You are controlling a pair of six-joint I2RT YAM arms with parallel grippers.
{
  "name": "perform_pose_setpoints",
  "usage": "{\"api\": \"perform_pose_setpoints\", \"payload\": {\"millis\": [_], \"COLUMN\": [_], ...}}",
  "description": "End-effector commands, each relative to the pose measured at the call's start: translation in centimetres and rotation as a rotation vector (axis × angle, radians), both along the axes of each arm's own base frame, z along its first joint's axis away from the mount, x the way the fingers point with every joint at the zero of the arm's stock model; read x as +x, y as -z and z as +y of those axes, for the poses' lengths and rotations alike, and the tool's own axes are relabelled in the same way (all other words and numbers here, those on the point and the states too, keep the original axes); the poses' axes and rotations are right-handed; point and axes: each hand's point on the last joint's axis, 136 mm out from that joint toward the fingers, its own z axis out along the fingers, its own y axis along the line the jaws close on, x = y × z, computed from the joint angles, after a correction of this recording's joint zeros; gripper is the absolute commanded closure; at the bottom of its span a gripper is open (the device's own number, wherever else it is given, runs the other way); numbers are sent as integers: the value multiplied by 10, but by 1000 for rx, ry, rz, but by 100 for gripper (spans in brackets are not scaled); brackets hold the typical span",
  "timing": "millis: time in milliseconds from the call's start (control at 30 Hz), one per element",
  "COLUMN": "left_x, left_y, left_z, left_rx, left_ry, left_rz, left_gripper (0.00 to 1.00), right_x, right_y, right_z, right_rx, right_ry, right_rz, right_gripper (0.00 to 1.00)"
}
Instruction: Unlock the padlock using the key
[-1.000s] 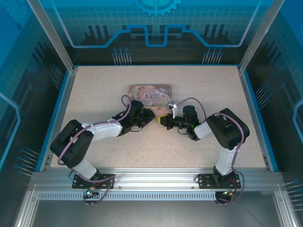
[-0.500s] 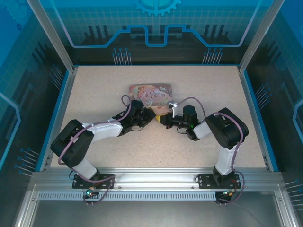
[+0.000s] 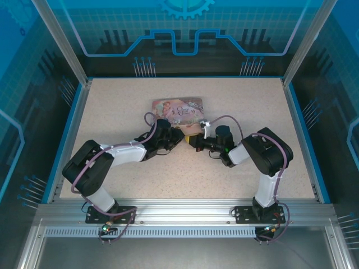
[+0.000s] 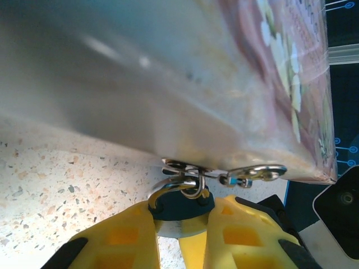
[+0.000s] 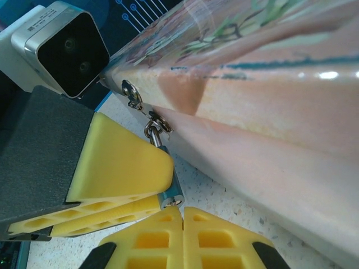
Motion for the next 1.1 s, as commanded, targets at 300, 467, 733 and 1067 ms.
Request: {"api": "perform_pose_setpoints", "payload": {"millis": [300,467,733,1067], "left_x": [-15,-16,-16,-16], "left_y": [1,3,4,2], "left_z": [-27,-28,-28,-28], "left_rx": [-73,-74,-76,-83], "left_ry": [118,120,121,117], "left_rz": [24,31,32,31], "left_gripper": [97,97,97,97], "right_x": [-16,-19,-20,-16], "right_y": [15,18,13,17], "right_z": [-18,-22,-9,-1], "right_rx": [-45,-47,-11,-19], "right_ry": [-5,-12,-60,-75], "right_rz": [-20,-13,-7,12], "right_gripper": [75,65,62,69]}}
